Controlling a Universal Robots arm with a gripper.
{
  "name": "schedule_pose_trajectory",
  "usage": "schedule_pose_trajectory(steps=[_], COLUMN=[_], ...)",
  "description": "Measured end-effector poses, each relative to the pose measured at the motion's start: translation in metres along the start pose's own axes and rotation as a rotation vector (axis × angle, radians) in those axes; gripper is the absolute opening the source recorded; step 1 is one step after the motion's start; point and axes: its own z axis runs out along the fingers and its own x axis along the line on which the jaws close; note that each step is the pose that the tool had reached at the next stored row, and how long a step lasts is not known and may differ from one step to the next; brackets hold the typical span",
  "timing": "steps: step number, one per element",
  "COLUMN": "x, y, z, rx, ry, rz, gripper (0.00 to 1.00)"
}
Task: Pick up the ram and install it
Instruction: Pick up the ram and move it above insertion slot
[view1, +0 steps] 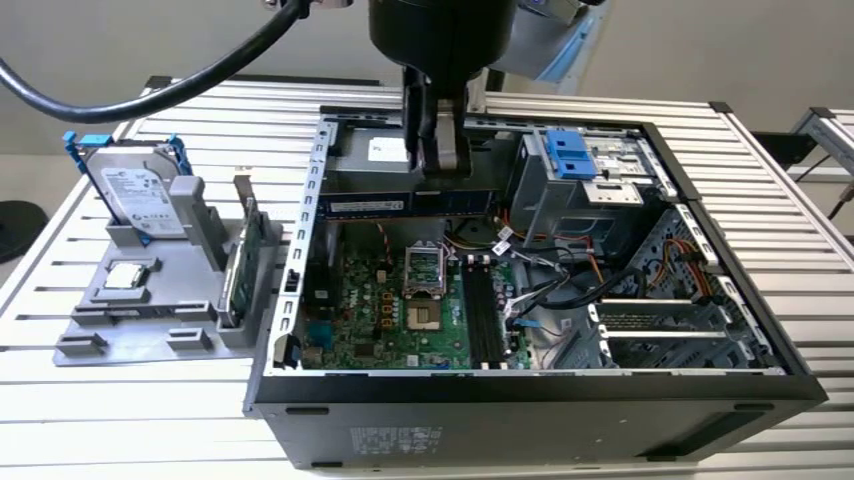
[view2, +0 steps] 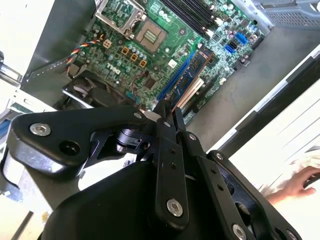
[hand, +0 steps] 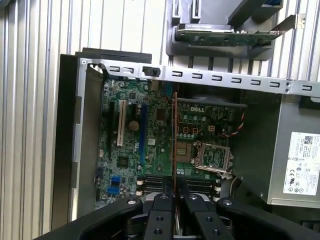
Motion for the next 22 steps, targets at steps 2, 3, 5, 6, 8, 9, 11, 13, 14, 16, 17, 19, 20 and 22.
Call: schedule_pose_trajectory(steps=[2, 3, 5, 6, 8, 9, 11, 13, 14, 16, 17, 19, 20, 22], x=[0.0001, 0.0002, 0.0003, 0.0004, 0.0005, 0.0005, 0.0006, 0.0006, 0.0007, 0.0008, 0.0008, 0.0009, 0.001, 0.0011], y=[-0.0015, -0.0022, -0.0039, -0.0048, -0.006, -0.0066, -0.0078, -0.0089, -0.0096, -0.011, -0.0117, -0.0131, -0.0138, -0.0152], z=[0.0, 0.0, 0.0, 0.0, 0.0, 0.0, 0.0001, 0.0001, 0.0001, 0.0, 0.0001, 0.0001, 0.0001, 0.0002], rx=[0.0, 0.0, 0.0, 0.0, 0.0, 0.0, 0.0, 0.0, 0.0, 0.0, 0.0, 0.0, 0.0, 0.0001], ry=[0.0, 0.0001, 0.0, 0.0, 0.0, 0.0, 0.0, 0.0, 0.0, 0.0001, 0.0, 0.0, 0.0, -0.0001], rz=[0.0, 0.0, 0.0, 0.0, 0.0, 0.0, 0.0, 0.0, 0.0, 0.0, 0.0, 0.0, 0.0, 0.0], gripper=[0.0, 0.0, 0.0, 0.0, 0.0, 0.0, 0.0, 0.0, 0.0, 0.0, 0.0, 0.0, 0.0, 0.0])
